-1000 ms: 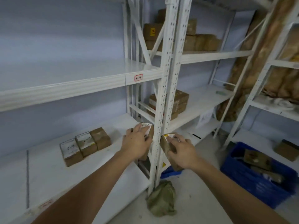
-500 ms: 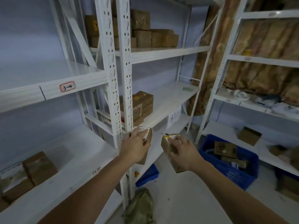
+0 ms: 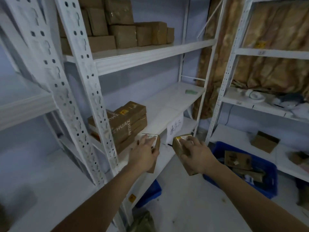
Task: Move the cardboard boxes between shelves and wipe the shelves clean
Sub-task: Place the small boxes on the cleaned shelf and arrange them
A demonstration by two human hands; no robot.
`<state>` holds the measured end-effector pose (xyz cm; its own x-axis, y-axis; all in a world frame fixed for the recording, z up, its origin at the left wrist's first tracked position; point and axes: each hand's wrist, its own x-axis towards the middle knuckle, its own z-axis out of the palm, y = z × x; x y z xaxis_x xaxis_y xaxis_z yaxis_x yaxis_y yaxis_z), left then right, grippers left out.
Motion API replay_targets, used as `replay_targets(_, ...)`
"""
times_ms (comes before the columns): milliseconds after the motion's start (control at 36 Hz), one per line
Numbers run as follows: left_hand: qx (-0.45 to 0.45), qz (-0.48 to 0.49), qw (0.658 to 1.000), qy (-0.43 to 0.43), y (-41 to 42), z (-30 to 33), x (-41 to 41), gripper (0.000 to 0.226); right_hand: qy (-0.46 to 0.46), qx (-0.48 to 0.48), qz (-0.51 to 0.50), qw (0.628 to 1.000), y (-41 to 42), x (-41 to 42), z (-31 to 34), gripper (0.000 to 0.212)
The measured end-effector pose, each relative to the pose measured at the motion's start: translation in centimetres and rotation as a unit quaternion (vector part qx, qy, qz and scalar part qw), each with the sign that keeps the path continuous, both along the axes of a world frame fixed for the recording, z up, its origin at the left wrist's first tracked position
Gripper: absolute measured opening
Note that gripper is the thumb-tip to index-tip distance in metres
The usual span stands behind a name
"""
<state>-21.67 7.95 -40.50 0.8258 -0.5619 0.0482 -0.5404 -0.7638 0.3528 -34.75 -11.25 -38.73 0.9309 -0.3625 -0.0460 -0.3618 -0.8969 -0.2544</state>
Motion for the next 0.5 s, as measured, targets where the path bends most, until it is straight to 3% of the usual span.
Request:
replay_targets(194, -0.006, 0.046, 0.999, -0.005, -9.3, -2.2, 3.3, 0.053, 0.019, -0.011, 0.031, 0.999, -9.4, 3.9, -0.9, 0.065)
replay_targets(306, -0.043, 0.087, 0.995, 0.013, -13.7, -2.4, 3.7, 0.054, 0.020, -0.015, 0.053, 0.998, -14.6, 6.4, -1.4, 0.095)
replay_targets(417, -0.005, 0.088, 0.996, 0.031, -17.1, -2.7, 5.2, 0.063, 0.007, -0.012, 0.074, 0.997, -19.0, 9.2, -2.1, 0.095)
replay_targets(500, -0.018, 0.135, 0.990, 0.041, -19.3, -2.5, 6.6, 0.048, 0.013, -0.004, 0.089, 0.996, -20.8, 11.0, -1.8, 0.094)
